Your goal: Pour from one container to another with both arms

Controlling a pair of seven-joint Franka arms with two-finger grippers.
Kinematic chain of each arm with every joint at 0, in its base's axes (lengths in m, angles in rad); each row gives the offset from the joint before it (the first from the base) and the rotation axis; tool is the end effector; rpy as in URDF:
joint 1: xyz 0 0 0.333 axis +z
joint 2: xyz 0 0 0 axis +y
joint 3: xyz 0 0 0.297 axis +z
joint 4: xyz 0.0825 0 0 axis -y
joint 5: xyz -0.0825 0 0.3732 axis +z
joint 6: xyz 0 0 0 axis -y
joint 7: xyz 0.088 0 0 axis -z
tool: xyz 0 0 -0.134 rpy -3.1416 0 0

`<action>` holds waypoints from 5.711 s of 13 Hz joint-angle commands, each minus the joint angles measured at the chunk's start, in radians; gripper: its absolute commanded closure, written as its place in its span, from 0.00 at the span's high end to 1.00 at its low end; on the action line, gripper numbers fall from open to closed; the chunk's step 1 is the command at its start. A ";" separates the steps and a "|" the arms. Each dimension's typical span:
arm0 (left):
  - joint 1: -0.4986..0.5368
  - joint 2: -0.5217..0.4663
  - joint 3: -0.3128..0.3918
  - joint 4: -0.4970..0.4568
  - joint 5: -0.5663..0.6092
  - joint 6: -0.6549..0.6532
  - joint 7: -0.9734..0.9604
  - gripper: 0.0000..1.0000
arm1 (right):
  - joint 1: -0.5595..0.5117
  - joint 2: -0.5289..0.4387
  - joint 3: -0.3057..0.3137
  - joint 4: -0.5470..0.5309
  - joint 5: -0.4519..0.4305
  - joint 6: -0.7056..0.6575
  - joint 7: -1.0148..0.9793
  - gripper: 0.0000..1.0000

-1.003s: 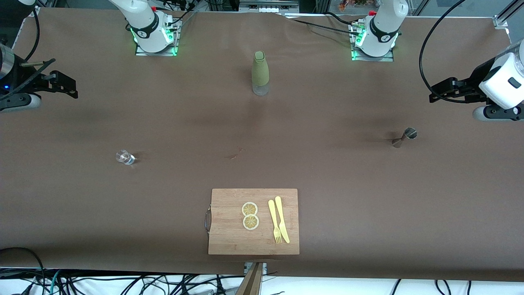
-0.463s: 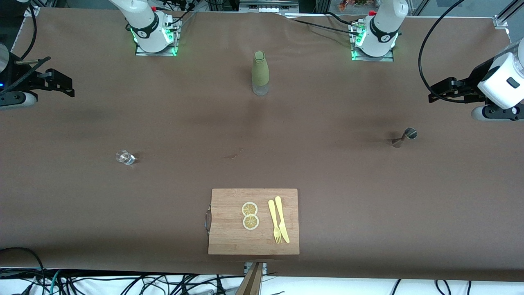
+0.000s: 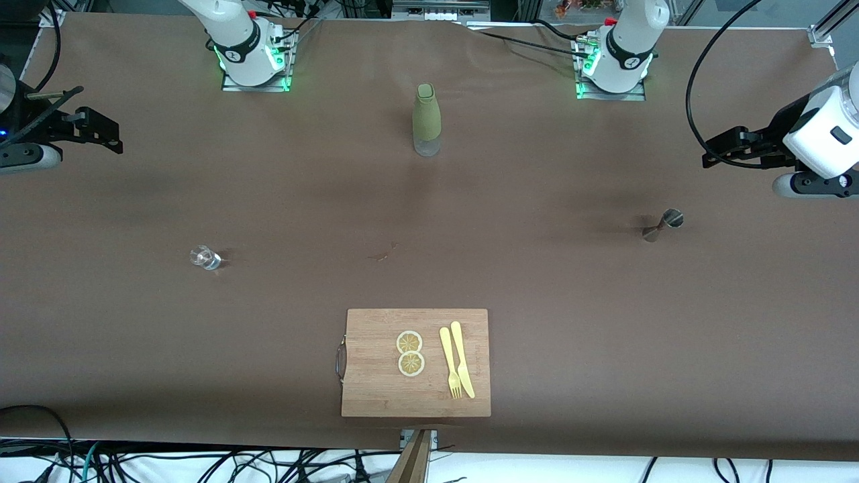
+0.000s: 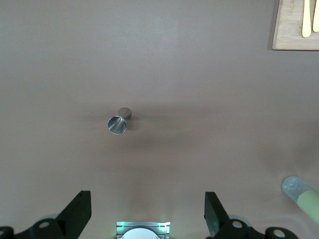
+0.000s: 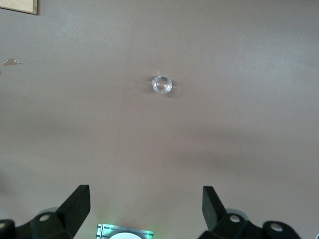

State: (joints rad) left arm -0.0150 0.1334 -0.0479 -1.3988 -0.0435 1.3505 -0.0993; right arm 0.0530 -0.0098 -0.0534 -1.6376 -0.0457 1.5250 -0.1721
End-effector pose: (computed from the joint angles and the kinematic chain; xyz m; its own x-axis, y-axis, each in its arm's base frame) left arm 0.5519 -0.0396 0.5658 0.9825 0.0271 -0.1843 0.0335 -0.9989 0.0317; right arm 0.5307 -0.0066 0.5497 0.9796 0.1687 -0.1088 0.1725 -0.9846 0.0269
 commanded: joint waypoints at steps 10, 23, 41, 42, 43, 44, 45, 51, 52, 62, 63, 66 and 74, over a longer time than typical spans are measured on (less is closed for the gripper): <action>-0.008 -0.006 0.002 -0.003 0.022 0.004 0.000 1.00 | -0.012 0.004 -0.019 -0.033 0.043 0.024 -0.032 1.00; 0.110 0.098 0.310 -0.034 -0.172 -0.010 0.989 1.00 | -0.016 0.203 -0.269 -0.042 0.326 0.147 -0.689 1.00; 0.358 0.653 0.375 -0.212 -0.863 -0.126 2.470 1.00 | -0.252 0.692 -0.208 -0.053 0.915 0.234 -2.012 1.00; 0.359 0.690 0.375 -0.212 -0.895 -0.126 2.515 1.00 | -0.301 0.733 -0.166 -0.051 0.955 0.234 -2.046 1.00; 0.360 0.721 0.376 -0.212 -0.924 -0.125 2.547 1.00 | -0.335 0.761 -0.134 -0.053 0.993 0.234 -2.105 1.00; 0.362 0.747 0.379 -0.213 -0.949 -0.126 2.575 1.00 | -0.344 0.774 -0.120 -0.051 1.016 0.239 -2.153 1.00; 0.362 0.755 0.379 -0.216 -0.961 -0.128 2.596 1.00 | -0.346 0.780 -0.118 -0.053 1.030 0.239 -2.173 1.00; 0.363 0.802 0.381 -0.241 -1.033 -0.122 2.768 1.00 | -0.349 0.856 -0.071 -0.053 1.202 0.231 -2.360 1.00; 0.360 0.813 0.381 -0.241 -1.042 -0.122 2.796 1.00 | -0.351 0.863 -0.066 -0.053 1.216 0.230 -2.400 1.00; 0.322 0.845 0.373 -0.278 -1.096 -0.103 2.885 1.00 | -0.352 0.929 -0.025 -0.051 1.238 0.161 -2.463 0.99; 0.322 0.845 0.372 -0.278 -1.096 -0.099 2.885 1.00 | -0.351 0.927 -0.025 -0.050 1.236 0.156 -2.463 0.99; 0.322 0.845 0.372 -0.282 -1.096 -0.097 2.887 0.87 | -0.354 0.929 -0.025 -0.051 1.238 0.156 -2.463 0.79; 0.322 0.853 0.372 -0.284 -1.096 -0.099 2.913 0.39 | -0.354 0.930 -0.022 -0.045 1.238 0.142 -2.451 0.31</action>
State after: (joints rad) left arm 0.3218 0.9866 0.3126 -1.6534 -1.1080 1.2347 2.7176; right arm -0.2858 0.9072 -0.0877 -1.6953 1.1874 1.6885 -2.6189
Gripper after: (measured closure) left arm 0.436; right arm 0.687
